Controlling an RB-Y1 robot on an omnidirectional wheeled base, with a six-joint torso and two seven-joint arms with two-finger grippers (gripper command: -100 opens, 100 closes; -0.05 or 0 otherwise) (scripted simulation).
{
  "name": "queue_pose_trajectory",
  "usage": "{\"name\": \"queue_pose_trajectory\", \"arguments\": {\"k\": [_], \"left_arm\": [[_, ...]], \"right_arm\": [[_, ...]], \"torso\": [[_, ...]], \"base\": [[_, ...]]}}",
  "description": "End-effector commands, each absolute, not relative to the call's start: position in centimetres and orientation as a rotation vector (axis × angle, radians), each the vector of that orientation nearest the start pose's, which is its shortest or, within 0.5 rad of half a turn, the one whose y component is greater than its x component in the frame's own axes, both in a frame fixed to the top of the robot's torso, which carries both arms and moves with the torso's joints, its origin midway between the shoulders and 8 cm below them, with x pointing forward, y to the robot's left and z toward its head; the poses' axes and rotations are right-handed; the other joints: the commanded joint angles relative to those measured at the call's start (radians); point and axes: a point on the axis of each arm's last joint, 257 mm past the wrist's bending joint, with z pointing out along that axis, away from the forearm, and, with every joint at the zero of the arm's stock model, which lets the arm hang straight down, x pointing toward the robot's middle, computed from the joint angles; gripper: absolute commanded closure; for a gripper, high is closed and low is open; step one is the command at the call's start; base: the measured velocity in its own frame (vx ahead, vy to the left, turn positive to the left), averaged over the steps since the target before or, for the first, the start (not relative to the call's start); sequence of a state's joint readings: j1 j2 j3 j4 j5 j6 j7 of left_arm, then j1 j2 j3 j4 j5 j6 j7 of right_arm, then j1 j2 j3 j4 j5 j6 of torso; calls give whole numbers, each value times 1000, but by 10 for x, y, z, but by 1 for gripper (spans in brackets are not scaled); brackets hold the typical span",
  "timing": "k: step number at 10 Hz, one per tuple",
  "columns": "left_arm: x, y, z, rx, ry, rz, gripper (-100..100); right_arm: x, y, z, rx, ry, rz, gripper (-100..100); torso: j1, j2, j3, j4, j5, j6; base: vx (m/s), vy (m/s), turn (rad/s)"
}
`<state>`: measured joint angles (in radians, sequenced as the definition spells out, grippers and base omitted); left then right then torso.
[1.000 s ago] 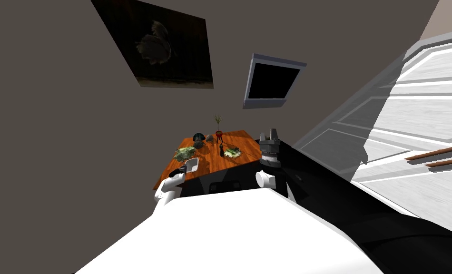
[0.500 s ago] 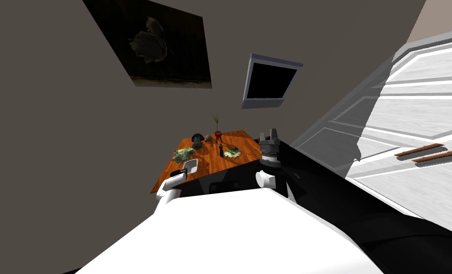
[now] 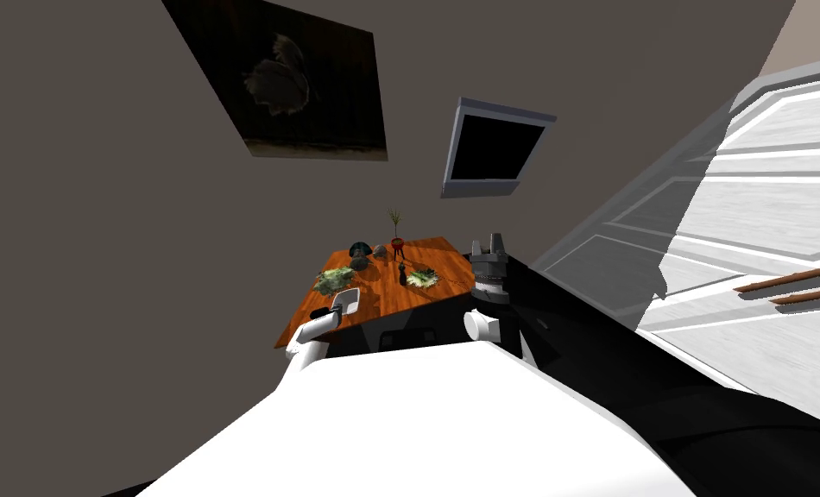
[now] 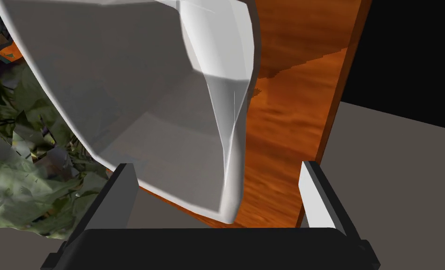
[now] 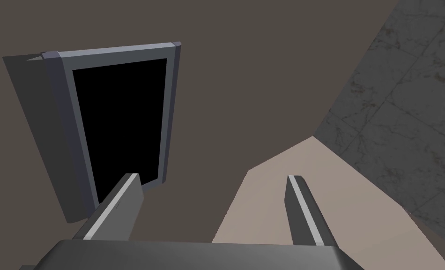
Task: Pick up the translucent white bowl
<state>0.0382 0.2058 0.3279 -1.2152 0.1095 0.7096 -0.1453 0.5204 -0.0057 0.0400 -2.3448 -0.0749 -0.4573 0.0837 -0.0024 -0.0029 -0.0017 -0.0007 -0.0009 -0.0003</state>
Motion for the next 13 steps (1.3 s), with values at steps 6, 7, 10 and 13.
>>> {"name": "queue_pose_trajectory", "arguments": {"k": [6,7,10,13], "left_arm": [[379,446,-523,-1910,1788,-327,-100],[372,443,-531,-1942,1787,-328,-100],[377,445,-533,-1918,1818,-341,-100],[393,456,-528,-1830,1869,-340,-100]], "right_arm": [[337,-275,38,672,592,1308,0],[337,-275,38,672,592,1308,0],[337,-275,38,672,592,1308,0],[337,-275,38,672,592,1308,0]], "torso": [[1,1,0,0,0,0],[1,0,0,0,0,0],[-1,-1,0,0,0,0],[0,0,0,0,0,0]], "base": [[45,-49,118],[37,-44,117],[38,-53,90],[45,-50,161]]}}
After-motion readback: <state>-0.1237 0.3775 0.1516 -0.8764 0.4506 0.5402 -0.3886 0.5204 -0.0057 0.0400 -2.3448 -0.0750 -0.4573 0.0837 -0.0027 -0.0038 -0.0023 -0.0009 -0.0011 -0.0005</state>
